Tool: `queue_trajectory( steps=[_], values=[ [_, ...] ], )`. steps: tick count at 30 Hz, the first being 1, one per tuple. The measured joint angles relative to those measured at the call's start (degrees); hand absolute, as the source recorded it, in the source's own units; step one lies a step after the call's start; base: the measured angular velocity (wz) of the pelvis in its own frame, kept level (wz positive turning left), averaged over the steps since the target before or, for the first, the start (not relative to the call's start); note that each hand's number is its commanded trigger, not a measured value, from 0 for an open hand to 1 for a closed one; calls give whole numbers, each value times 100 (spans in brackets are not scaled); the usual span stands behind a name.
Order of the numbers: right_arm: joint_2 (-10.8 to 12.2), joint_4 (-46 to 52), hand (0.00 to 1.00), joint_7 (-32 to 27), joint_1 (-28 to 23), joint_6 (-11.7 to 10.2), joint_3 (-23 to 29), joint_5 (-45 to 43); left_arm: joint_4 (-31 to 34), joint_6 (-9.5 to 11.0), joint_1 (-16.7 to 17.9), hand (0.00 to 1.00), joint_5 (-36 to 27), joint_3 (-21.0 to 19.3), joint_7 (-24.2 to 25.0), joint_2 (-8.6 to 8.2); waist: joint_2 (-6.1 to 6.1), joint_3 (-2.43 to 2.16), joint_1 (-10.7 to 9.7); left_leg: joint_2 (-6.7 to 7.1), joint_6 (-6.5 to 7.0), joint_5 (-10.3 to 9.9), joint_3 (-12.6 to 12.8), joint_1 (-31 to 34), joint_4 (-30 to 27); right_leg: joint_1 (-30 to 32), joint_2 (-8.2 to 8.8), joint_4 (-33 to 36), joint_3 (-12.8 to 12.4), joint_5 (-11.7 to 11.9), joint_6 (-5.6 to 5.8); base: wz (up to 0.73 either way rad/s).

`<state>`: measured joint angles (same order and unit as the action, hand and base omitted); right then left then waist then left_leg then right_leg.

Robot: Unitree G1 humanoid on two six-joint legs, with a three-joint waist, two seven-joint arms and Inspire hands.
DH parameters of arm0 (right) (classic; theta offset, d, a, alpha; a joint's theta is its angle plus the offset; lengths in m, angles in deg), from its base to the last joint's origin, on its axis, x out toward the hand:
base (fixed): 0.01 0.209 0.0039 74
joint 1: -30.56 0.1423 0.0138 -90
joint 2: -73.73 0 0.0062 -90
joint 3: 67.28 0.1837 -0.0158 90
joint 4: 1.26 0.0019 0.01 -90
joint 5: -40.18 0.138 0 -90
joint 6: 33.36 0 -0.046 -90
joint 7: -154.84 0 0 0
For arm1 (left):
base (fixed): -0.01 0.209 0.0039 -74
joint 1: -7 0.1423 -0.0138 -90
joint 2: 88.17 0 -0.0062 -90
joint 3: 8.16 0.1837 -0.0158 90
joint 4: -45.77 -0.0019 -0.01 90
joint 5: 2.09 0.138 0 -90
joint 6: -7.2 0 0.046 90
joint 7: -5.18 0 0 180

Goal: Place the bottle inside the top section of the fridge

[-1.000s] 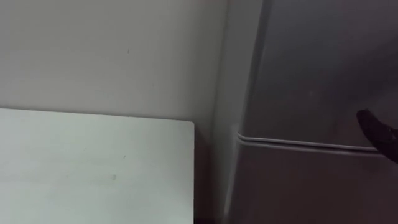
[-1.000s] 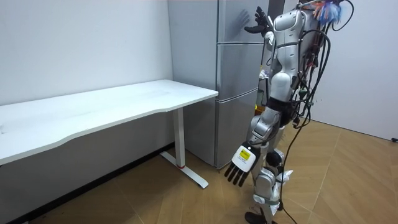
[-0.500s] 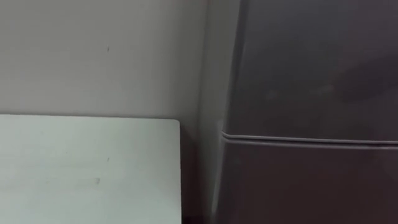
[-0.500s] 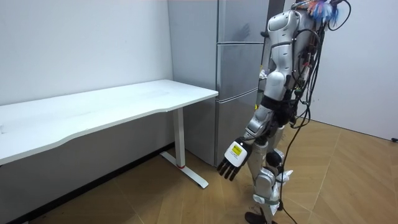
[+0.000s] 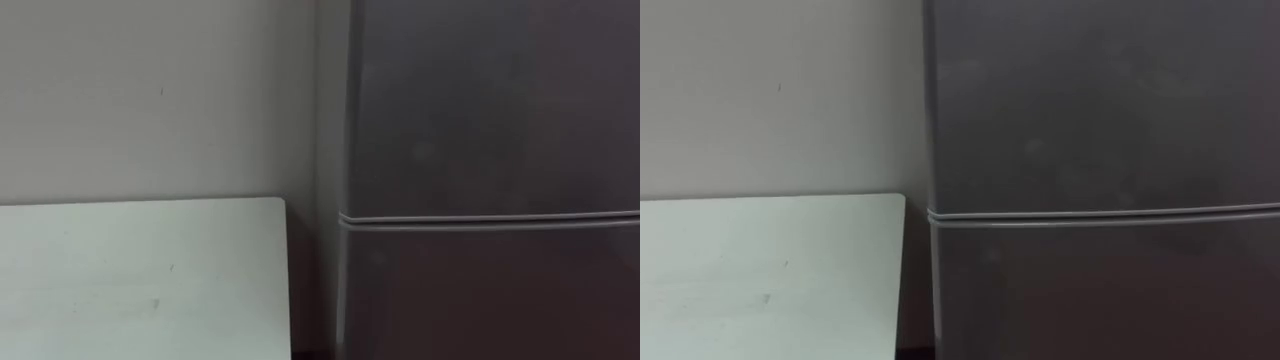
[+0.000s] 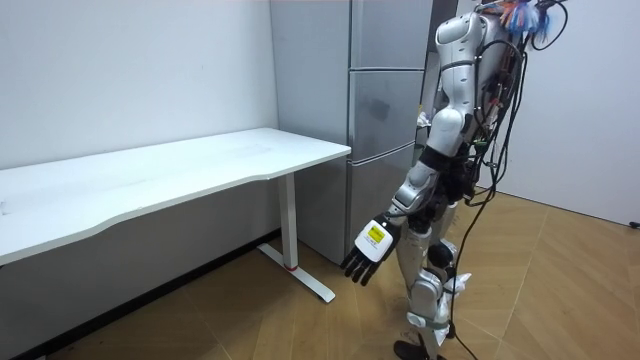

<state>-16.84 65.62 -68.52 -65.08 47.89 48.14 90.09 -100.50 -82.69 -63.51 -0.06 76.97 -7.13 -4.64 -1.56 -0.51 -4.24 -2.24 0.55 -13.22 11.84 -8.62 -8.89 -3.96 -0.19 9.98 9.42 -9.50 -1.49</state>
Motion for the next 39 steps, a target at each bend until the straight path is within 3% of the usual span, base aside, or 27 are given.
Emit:
queue_trajectory(
  steps=[5, 11, 13, 17, 18, 20, 24, 29, 33, 39],
  values=[
    [295, -1035, 0, -15, -73, 2, -71, 281, 95, -99, 23, 0, -24, 16, 1, -55, -9, 26, -34, -4, 0, -6, -3, 5, -22, 4, 14, 48, 25, -34, 5, 3],
    [562, -2144, 0, -3, -239, -2, -446, 392, 91, -28, 40, 0, -10, 15, 2, -155, 56, 37, 18, -2, 0, -8, -3, 18, 25, 55, 9, 83, -8, -34, 4, -2],
    [618, -2336, 0, 28, -253, -2, -573, 274, 91, -3, 48, 0, 23, 11, 7, -194, 76, 33, 10, 1, 1, -7, -3, 39, 25, 83, 9, 86, -8, -30, 0, -2],
    [673, -3147, 0, 334, -275, 13, -835, -765, -30, 21, 7, 0, 6, -1, 5, -215, 115, 36, 31, 6, 0, -6, -28, 12, 15, 50, 12, 71, 19, -27, -2, 0],
    [682, -3316, 0, 433, -270, 18, -1029, -1026, -71, 21, -2, 0, -16, 2, -1, -220, 95, 23, 43, 3, 0, -6, -2, 15, 17, 73, 14, 85, 7, -28, -3, -9],
    [698, -3630, 0, 724, -276, 46, -1347, -1511, -187, 27, -55, 0, -18, 1, 0, -219, 121, 38, 84, -1, 0, -6, 33, 6, 16, 76, 13, 88, 0, -29, -7, -9],
    [744, -3980, 0, 1551, -279, 265, -1891, -1961, -248, 32, -201, 0, -27, 19, 11, -229, 141, 43, 212, -1, 0, -9, 19, 23, 26, 90, 15, 77, 2, -27, -4, 1],
    [781, -3978, 0, 2399, -289, 273, -2432, -2537, -248, 44, -237, 0, -22, 16, 23, -274, 184, 37, 339, -1, -2, -12, -18, 25, 25, 89, 6, 71, 1, -14, -12, -1],
    [881, -3999, 0, 2967, -258, 298, -2663, -2839, -289, 135, -295, 0, -32, 19, 11, -425, 231, 36, 385, 1, -2, -12, -36, 32, 22, 88, 7, 69, 5, -14, -12, 0],
    [962, -4003, 0, 3520, -222, 335, -2711, -3089, -289, 263, -380, 0, -29, 52, 53, -451, 227, 36, 458, 6, -2, -12, -72, 50, 20, 89, 9, 64, 17, -14, -12, 0]
  ],
)
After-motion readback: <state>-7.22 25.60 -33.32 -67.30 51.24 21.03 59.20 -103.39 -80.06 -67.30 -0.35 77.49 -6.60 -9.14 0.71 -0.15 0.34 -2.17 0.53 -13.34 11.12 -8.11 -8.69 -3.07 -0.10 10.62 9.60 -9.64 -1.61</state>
